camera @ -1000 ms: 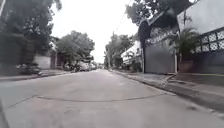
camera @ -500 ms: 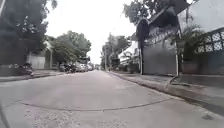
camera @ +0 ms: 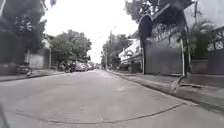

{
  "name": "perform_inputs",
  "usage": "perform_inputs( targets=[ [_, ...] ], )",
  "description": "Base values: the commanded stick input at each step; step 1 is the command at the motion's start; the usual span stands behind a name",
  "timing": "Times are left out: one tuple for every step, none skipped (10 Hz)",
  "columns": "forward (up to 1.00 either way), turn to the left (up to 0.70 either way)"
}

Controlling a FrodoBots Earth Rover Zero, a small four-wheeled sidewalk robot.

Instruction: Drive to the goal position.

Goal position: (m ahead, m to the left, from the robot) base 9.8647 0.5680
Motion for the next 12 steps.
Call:
perform_inputs(
  targets=[
    [0.7, 0.0],
    [0.7, 0.0],
    [0.7, 0.0],
    [0.7, 0.0],
    [0.7, 0.0],
    [0.7, 0.0],
    [0.7, 0.0],
    [0.7, 0.0],
    [0.7, 0.0],
    [0.7, 0.0],
    [0.7, 0.0],
    [0.7, 0.0]
  ],
)
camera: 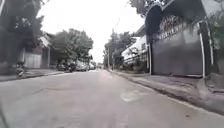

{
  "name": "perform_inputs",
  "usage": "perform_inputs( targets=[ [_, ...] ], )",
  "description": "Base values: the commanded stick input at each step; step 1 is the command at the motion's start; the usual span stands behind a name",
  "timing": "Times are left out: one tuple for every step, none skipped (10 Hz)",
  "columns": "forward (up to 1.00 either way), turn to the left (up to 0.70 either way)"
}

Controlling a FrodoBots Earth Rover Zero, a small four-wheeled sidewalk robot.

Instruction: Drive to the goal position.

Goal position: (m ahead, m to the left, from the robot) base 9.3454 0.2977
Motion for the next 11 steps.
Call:
perform_inputs(
  targets=[
    [0.7, 0.0],
    [0.7, 0.0],
    [0.7, 0.0],
    [0.7, 0.0],
    [0.7, 0.0],
    [0.7, 0.0],
    [0.7, 0.0],
    [0.7, 0.0],
    [0.7, 0.0],
    [0.7, 0.0],
    [0.7, 0.0]
  ],
)
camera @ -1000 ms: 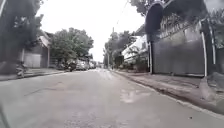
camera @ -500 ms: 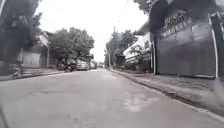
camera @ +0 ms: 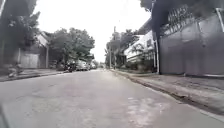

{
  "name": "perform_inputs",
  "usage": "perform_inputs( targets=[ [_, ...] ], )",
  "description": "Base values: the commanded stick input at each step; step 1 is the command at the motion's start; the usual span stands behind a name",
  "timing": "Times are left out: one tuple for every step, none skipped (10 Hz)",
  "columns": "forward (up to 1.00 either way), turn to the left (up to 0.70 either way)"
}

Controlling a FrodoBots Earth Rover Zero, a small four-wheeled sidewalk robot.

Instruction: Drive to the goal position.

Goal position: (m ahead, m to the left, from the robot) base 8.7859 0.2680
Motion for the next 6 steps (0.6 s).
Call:
perform_inputs(
  targets=[
    [0.7, 0.0],
    [0.7, 0.0],
    [0.7, 0.0],
    [0.7, 0.0],
    [0.7, 0.0],
    [0.7, 0.0]
  ],
)
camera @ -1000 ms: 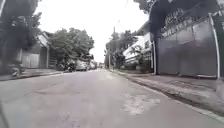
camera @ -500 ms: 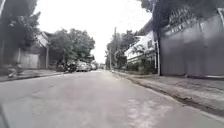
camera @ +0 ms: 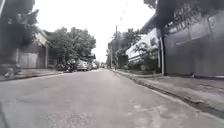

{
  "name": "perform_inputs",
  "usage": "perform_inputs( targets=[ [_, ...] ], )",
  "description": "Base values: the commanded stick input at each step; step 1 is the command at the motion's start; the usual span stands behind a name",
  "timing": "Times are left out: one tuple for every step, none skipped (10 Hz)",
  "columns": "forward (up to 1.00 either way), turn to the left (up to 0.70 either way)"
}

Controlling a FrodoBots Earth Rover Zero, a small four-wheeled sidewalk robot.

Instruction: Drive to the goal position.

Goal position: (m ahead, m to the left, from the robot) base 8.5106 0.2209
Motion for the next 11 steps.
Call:
perform_inputs(
  targets=[
    [0.7, 0.0],
    [0.7, 0.0],
    [0.7, 0.0],
    [0.7, 0.0],
    [0.7, 0.0],
    [0.7, 0.0],
    [0.7, 0.0],
    [0.7, 0.0],
    [0.7, 0.0],
    [0.7, 0.0],
    [0.7, 0.0]
  ],
)
